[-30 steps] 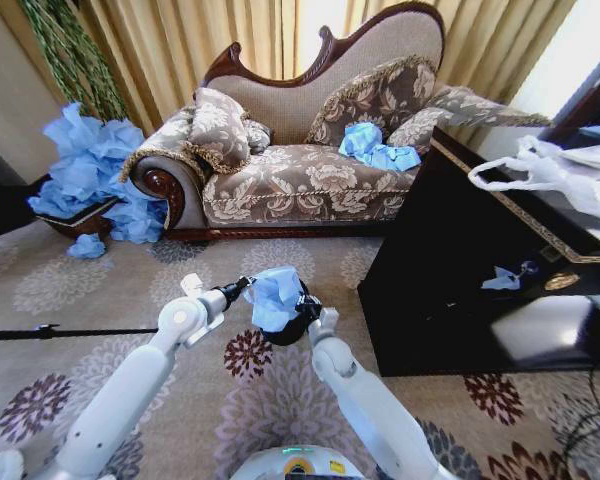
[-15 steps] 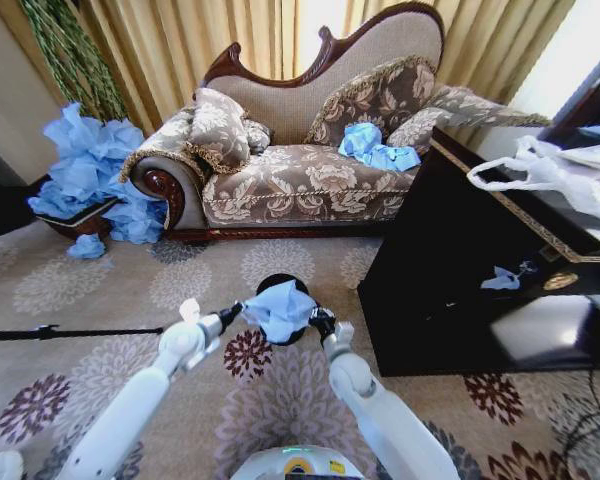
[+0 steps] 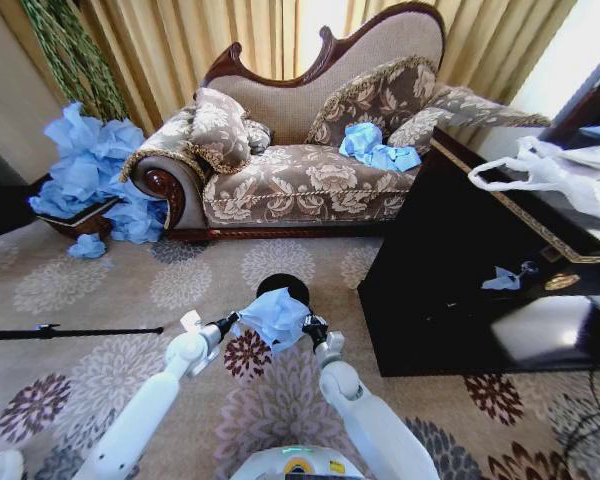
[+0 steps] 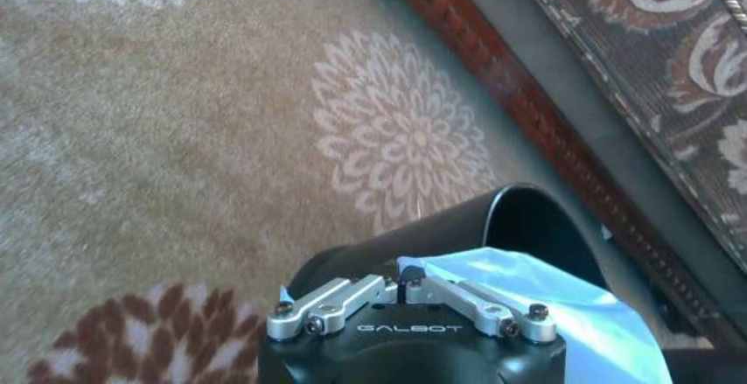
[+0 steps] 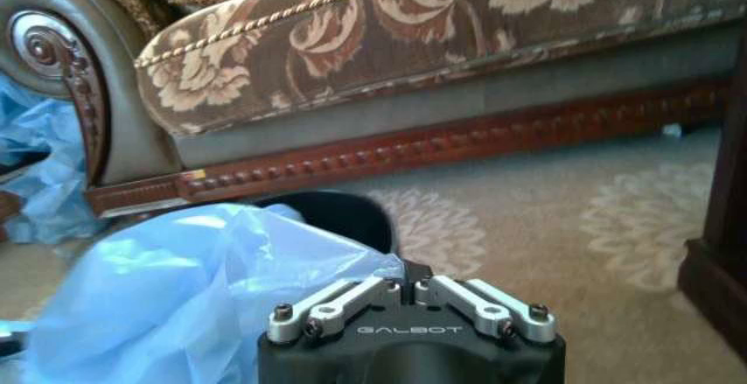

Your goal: Place a garbage bag over the trash bin.

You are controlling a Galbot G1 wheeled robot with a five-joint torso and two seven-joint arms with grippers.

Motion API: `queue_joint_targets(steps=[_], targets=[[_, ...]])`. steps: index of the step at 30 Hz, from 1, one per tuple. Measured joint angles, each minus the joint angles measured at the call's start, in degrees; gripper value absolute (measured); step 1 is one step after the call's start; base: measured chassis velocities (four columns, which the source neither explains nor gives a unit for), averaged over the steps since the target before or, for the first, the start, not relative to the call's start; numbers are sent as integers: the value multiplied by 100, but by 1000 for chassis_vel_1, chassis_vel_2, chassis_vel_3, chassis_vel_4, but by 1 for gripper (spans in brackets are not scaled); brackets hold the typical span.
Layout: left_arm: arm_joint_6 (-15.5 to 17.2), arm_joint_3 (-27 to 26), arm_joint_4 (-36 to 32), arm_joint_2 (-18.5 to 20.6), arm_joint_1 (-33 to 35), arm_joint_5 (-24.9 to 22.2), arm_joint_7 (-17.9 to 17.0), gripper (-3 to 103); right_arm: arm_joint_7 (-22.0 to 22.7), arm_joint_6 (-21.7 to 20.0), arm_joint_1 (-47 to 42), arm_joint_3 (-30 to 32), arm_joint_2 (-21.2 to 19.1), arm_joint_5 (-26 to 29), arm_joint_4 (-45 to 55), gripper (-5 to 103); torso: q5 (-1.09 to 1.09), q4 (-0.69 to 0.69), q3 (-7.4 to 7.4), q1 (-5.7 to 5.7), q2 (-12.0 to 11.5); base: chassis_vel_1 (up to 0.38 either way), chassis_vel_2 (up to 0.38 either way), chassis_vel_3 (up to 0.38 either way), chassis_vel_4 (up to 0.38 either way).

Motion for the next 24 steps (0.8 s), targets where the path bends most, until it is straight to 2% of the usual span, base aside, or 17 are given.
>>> queue_joint_targets(steps=[11, 15, 20, 22, 24], targets=[[-79, 163, 717, -374, -738, 155, 191, 0, -259, 370, 678, 264, 322, -207, -998, 0, 1, 1, 1, 0, 0, 0, 0, 0, 0], [-156, 379, 1224, -514, -1097, 365, 312, 0, -397, 464, 964, 351, 478, -332, -1430, 0, 0, 1, 1, 1, 0, 0, 0, 0, 0], [-149, 328, 1075, -475, -973, 328, 286, 0, -322, 413, 745, 415, 422, -353, -1193, 0, 0, 0, 1, 1, 0, 0, 0, 0, 0], [-132, 148, 568, -221, -517, 209, 263, 0, -198, 266, 241, 471, 200, -258, -534, 0, 0, 0, 0, 0, 0, 0, 0, 0, 0], [-130, 95, 417, -132, -362, 189, 265, 0, -179, 225, 112, 474, 129, -231, -347, 0, 2, 0, 0, -1, 0, 0, 0, 0, 0]])
